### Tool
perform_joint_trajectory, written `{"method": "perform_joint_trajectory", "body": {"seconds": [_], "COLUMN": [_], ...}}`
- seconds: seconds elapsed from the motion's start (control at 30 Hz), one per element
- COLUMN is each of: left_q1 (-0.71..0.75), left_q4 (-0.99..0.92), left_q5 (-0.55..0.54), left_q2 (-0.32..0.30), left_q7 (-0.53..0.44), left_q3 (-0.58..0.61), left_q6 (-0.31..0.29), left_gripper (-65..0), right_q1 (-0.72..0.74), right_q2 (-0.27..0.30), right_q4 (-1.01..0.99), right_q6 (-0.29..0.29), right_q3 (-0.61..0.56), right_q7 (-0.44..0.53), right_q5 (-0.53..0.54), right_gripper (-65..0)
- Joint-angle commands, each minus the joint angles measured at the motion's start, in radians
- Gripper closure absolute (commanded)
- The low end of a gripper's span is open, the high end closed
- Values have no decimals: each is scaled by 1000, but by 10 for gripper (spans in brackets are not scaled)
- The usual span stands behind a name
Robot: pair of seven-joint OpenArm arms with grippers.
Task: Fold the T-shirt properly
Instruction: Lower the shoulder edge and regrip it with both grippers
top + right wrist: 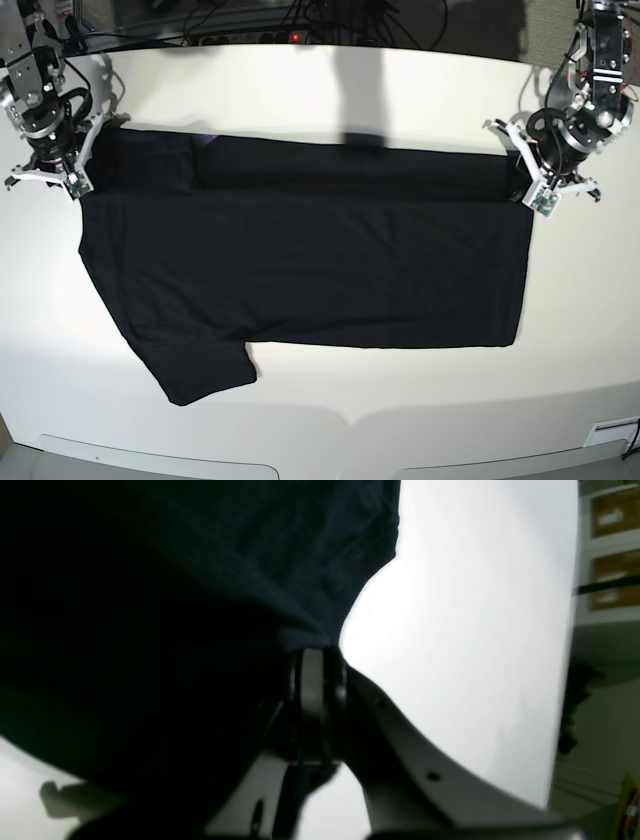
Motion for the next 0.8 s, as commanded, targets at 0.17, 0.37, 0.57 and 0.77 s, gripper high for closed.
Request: {"method": "perform_joint_trajectory", "body": {"seconds": [0.17,0.37,0.57,0.77], "left_q1": [-22,-34,-39,-35], "left_q4": [13,14,32,118], "left_q5": [-7,-7,-55,-340], "left_q2": [-14,-34,-91,-78], "left_q7": [-22,39,95,148], "left_q3": [-6,-8,-8,-8], "left_q6": [18,125,231,220], "left_gripper": [-199,-228,-228,-118], "right_q1": [65,90,90,90], "right_q2": [0,12,23,23], "right_q4": [-11,-11,4,89], "right_q6": [27,8,-50,-57], "right_q3": [13,14,16,16], "right_q7": [12,-16,-18,-34], "right_q5": [-3,-3,1,159], "right_gripper": [-216,-283,-282,-194]}}
